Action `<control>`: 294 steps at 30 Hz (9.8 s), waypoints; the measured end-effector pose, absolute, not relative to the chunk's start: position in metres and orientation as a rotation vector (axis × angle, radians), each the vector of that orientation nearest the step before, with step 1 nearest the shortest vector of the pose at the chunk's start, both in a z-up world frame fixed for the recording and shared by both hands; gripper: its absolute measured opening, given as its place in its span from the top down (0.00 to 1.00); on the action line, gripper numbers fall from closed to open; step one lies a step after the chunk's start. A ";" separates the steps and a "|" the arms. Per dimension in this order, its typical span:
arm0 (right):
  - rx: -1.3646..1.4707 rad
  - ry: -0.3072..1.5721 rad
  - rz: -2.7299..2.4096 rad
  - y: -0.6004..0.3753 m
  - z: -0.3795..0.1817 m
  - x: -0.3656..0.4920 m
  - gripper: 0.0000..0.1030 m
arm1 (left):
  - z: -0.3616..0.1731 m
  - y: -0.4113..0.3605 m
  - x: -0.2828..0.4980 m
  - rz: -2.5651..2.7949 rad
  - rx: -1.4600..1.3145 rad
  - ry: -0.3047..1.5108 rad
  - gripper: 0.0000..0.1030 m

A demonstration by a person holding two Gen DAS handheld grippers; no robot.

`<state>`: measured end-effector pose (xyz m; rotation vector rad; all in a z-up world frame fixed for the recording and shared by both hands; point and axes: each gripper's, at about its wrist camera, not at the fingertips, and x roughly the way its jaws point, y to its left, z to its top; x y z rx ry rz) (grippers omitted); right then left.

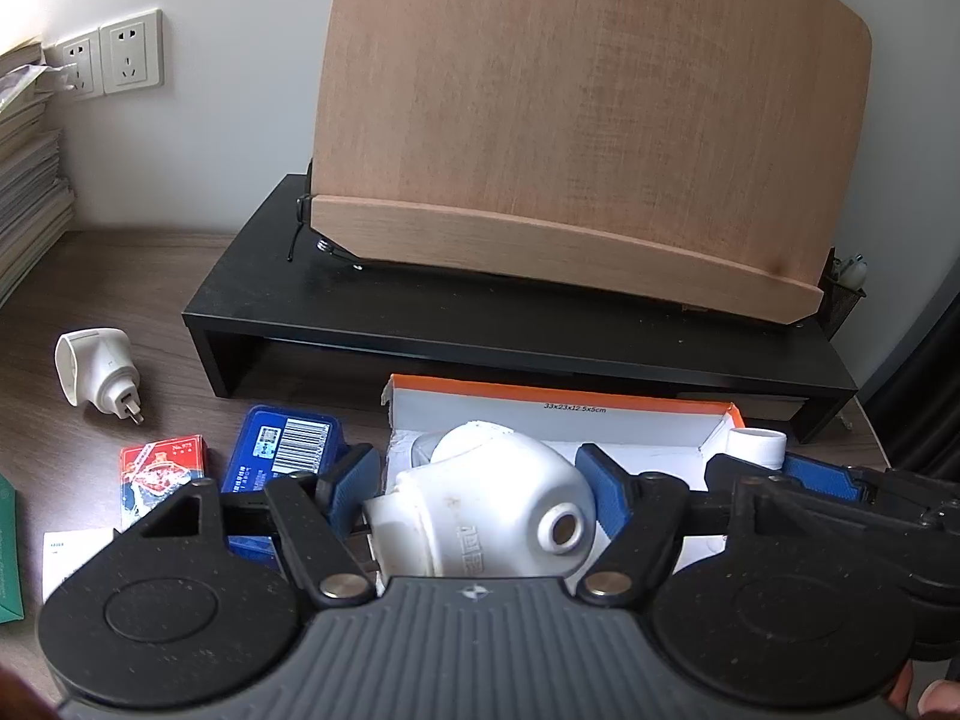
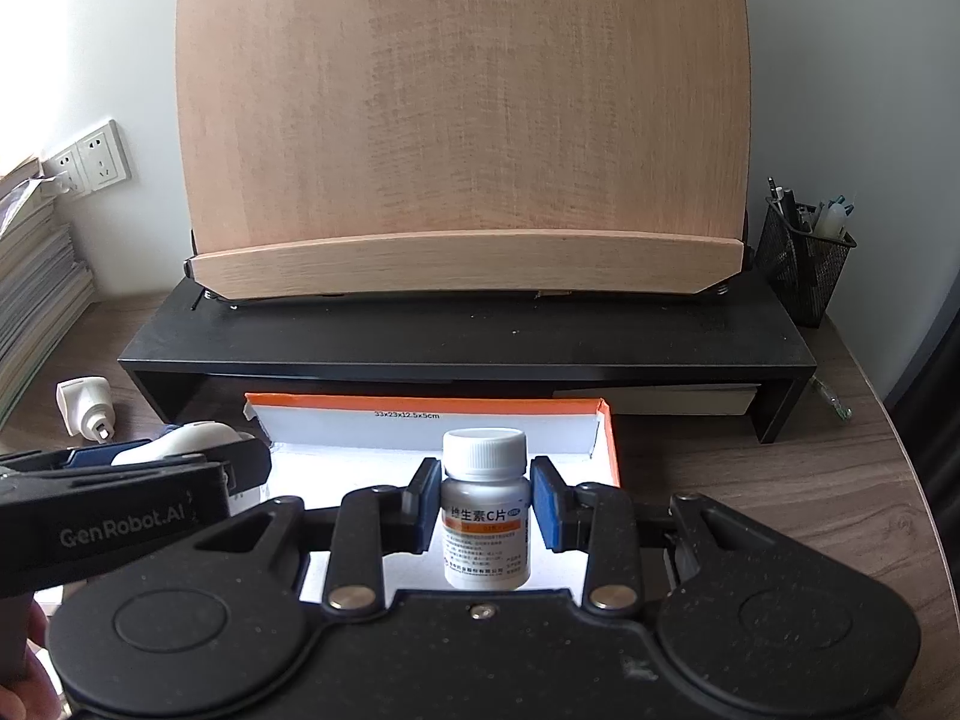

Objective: Organize rigid objects

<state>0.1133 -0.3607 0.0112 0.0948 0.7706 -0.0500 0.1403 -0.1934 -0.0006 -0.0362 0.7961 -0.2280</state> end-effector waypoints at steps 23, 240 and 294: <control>0.097 0.778 -0.053 -0.362 0.005 0.120 0.61 | -0.005 -0.201 0.147 -0.227 -0.027 0.801 0.29; 0.105 0.680 -0.041 -0.347 0.031 -0.035 0.31 | 0.020 -0.178 0.004 -0.319 -0.007 0.720 0.31; 0.106 0.699 -0.083 -0.336 0.034 -0.033 0.31 | 0.020 -0.171 0.012 -0.349 0.008 0.744 0.31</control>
